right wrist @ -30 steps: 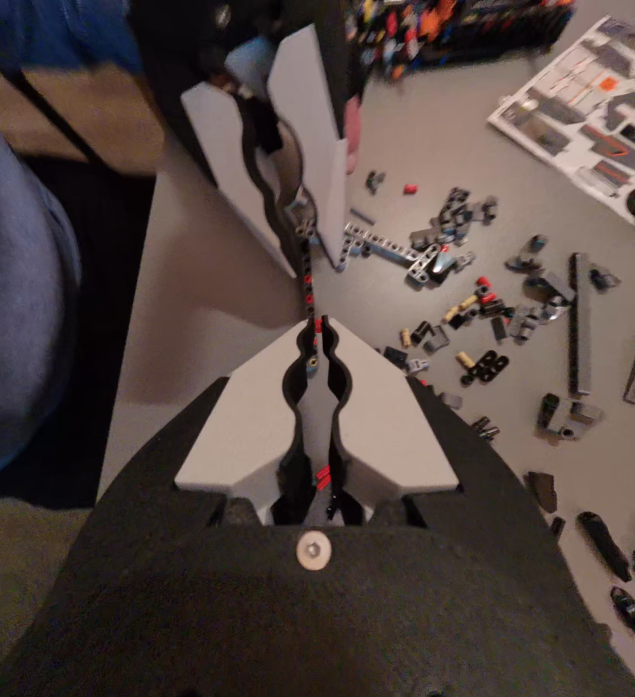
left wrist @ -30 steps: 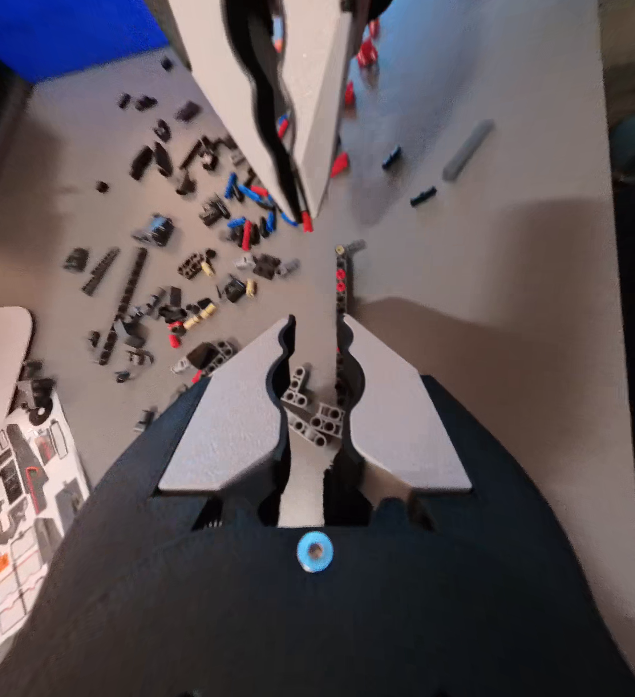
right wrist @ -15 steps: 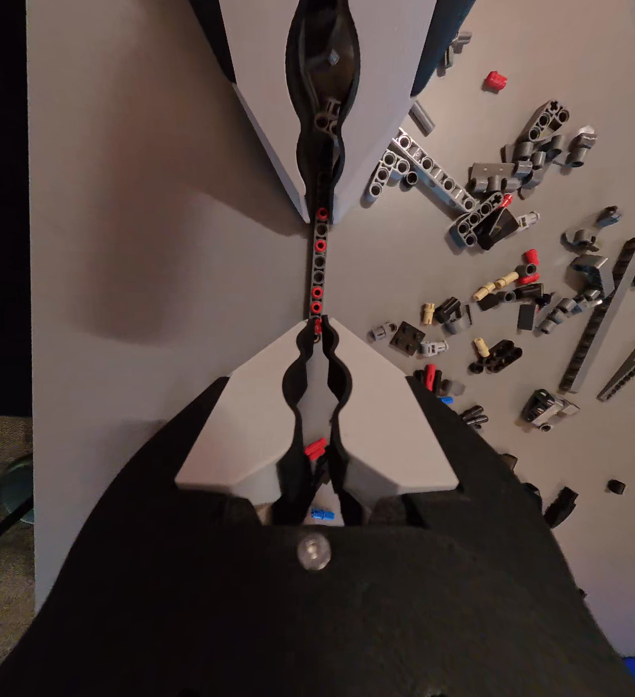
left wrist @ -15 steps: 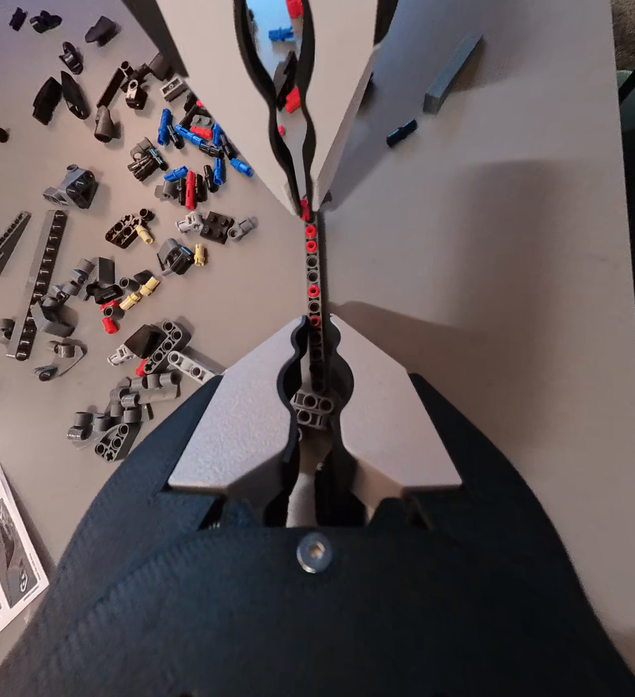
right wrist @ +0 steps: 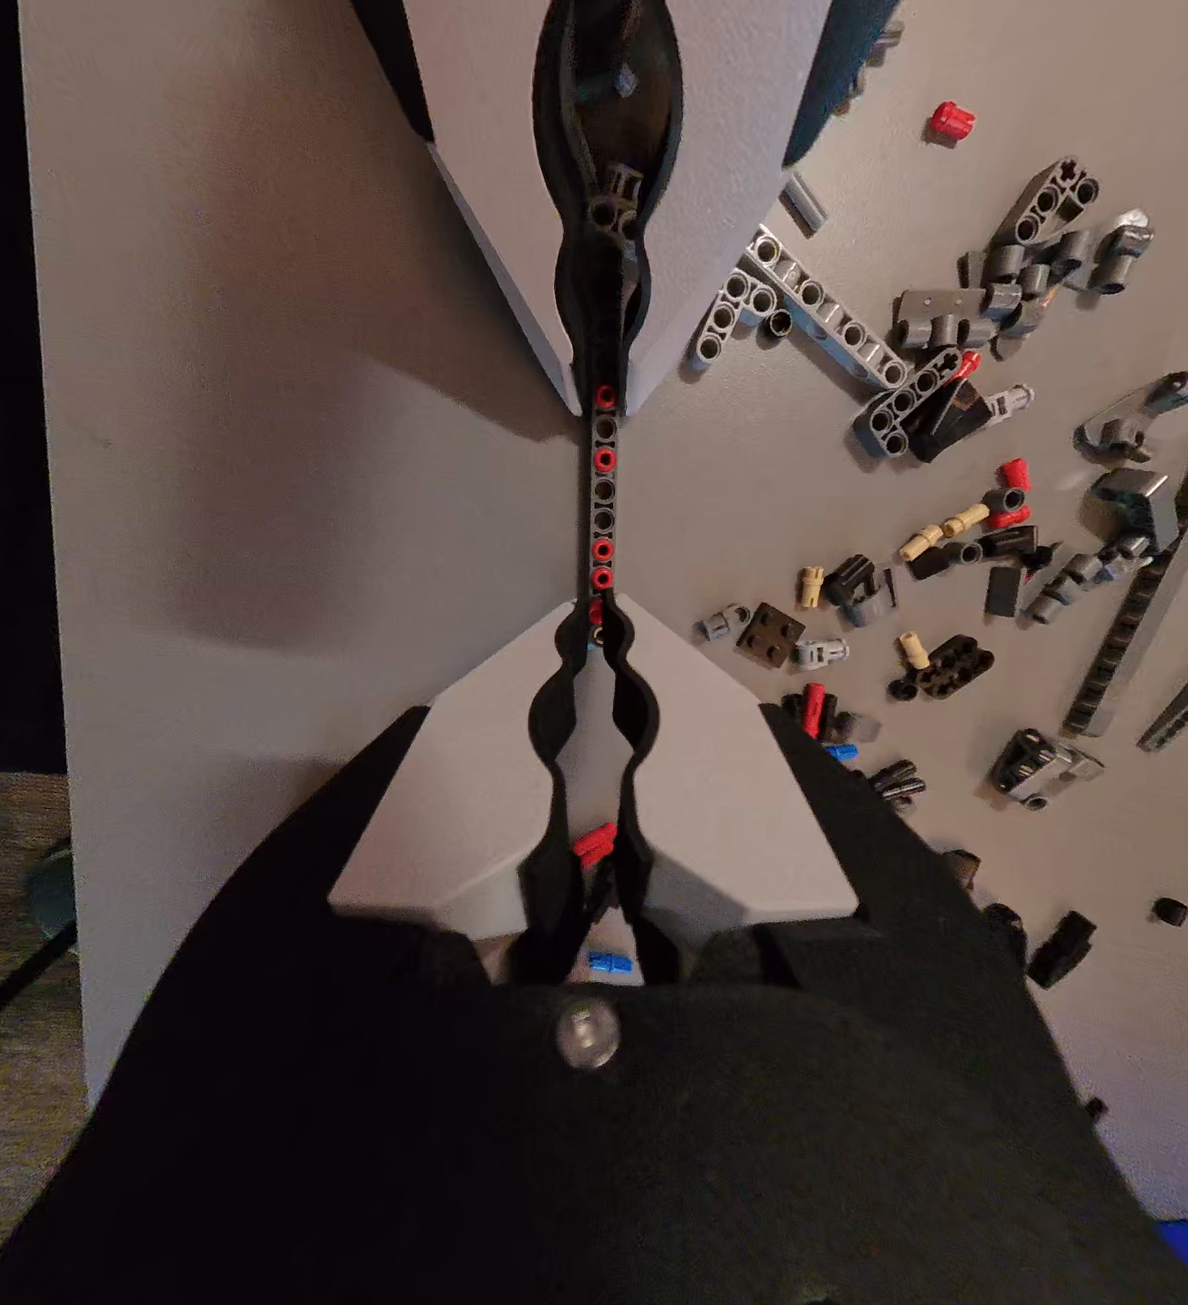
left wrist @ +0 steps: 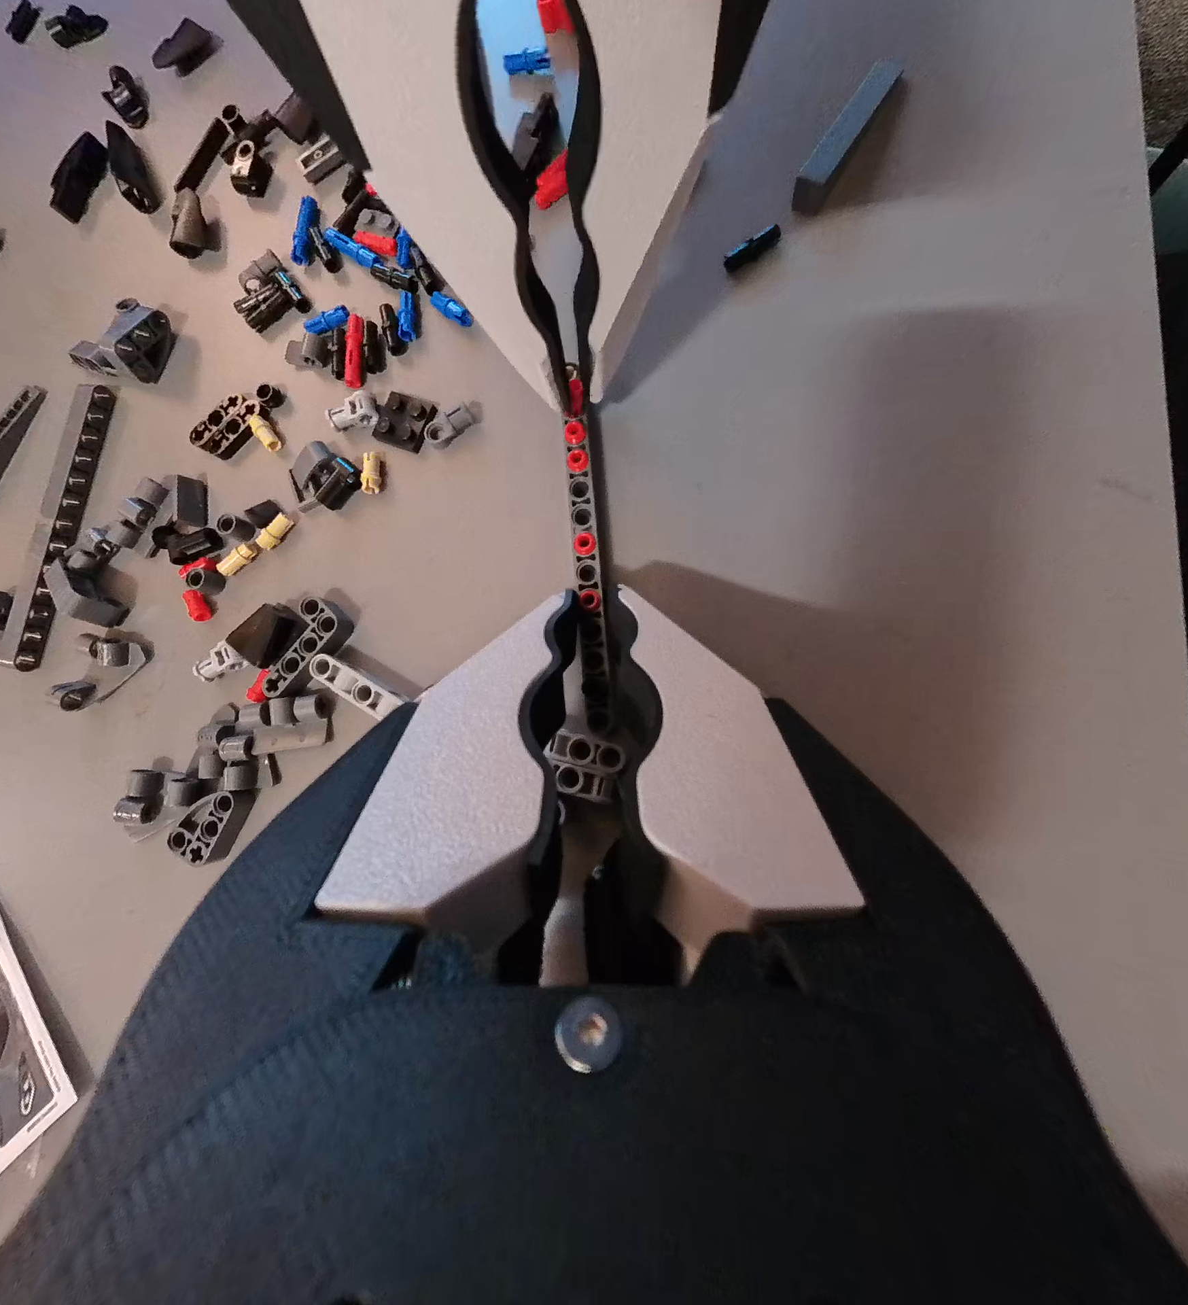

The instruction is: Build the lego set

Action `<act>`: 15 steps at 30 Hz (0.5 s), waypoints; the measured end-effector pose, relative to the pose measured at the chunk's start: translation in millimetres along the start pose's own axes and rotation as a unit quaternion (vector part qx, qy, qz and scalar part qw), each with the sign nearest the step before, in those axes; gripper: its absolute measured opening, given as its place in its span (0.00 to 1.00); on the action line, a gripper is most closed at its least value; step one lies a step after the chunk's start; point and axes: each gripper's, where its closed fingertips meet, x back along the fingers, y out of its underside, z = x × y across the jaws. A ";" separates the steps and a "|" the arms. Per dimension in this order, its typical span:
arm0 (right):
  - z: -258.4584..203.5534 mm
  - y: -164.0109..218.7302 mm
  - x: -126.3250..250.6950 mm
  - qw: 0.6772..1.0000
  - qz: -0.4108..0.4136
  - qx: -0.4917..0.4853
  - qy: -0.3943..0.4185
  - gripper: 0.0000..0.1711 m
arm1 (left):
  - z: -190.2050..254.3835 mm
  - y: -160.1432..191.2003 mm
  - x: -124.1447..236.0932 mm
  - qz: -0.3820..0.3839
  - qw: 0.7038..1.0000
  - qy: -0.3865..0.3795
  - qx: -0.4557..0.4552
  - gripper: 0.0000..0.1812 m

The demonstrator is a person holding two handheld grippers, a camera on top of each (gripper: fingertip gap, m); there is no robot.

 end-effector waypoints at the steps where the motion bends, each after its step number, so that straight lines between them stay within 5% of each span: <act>1: -0.1 0.1 0.1 1.000 0.002 -0.006 -0.003 0.01 | 0.0 0.0 0.0 0.000 1.000 0.000 0.001 0.03; 15: -8.1 -2.4 -9.3 0.993 0.013 -0.071 -0.091 0.00 | 0.0 -1.2 -1.8 -0.002 1.000 0.010 0.005 0.03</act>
